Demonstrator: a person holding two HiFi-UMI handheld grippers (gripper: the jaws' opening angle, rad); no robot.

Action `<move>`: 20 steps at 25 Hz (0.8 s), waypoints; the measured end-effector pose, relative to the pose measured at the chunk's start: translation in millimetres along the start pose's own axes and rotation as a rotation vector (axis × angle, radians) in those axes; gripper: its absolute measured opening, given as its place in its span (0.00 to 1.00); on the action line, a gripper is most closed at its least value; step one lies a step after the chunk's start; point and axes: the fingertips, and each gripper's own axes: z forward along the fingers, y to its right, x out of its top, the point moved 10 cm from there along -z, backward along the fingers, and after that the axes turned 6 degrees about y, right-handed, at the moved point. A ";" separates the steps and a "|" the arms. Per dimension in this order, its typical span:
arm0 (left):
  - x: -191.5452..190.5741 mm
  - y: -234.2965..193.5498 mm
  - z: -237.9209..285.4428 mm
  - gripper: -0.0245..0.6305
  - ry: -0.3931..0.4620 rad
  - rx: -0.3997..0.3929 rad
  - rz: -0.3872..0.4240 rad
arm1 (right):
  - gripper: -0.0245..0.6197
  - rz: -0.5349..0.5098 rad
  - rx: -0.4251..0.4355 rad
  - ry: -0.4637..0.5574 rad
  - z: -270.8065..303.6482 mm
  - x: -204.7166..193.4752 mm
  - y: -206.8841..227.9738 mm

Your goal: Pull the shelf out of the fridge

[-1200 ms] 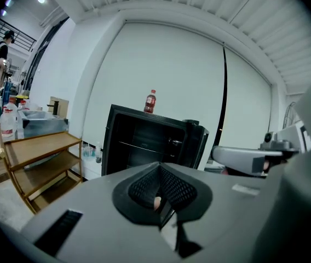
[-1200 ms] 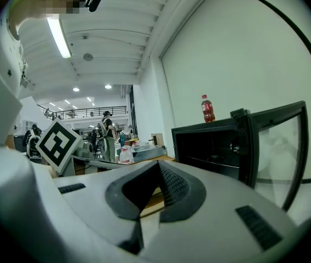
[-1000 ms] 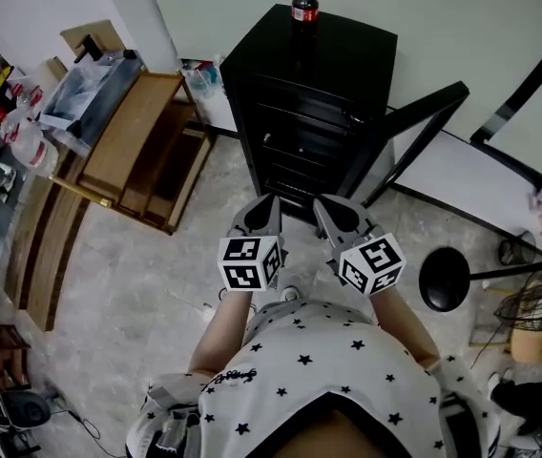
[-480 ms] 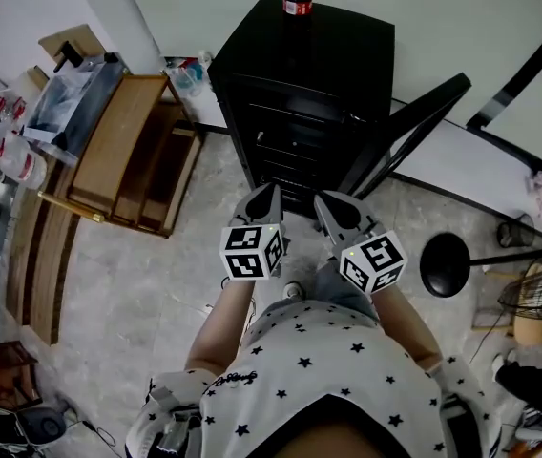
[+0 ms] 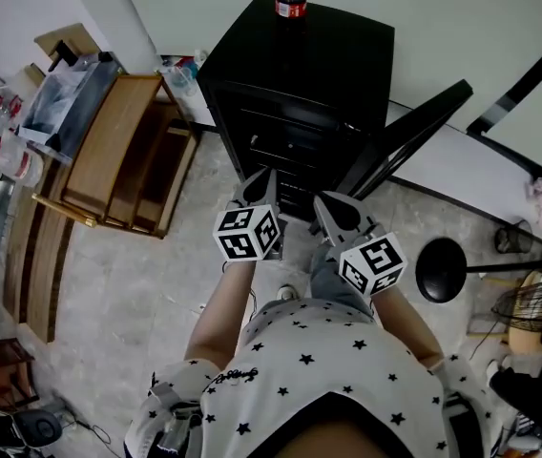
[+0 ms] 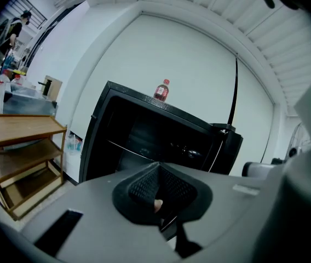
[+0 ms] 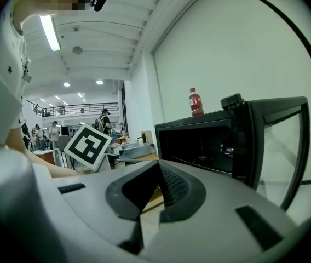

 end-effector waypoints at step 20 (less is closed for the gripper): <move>-26.5 -27.9 117.6 0.06 0.133 -0.034 -0.487 | 0.03 0.011 0.034 -0.010 20.5 1.0 50.3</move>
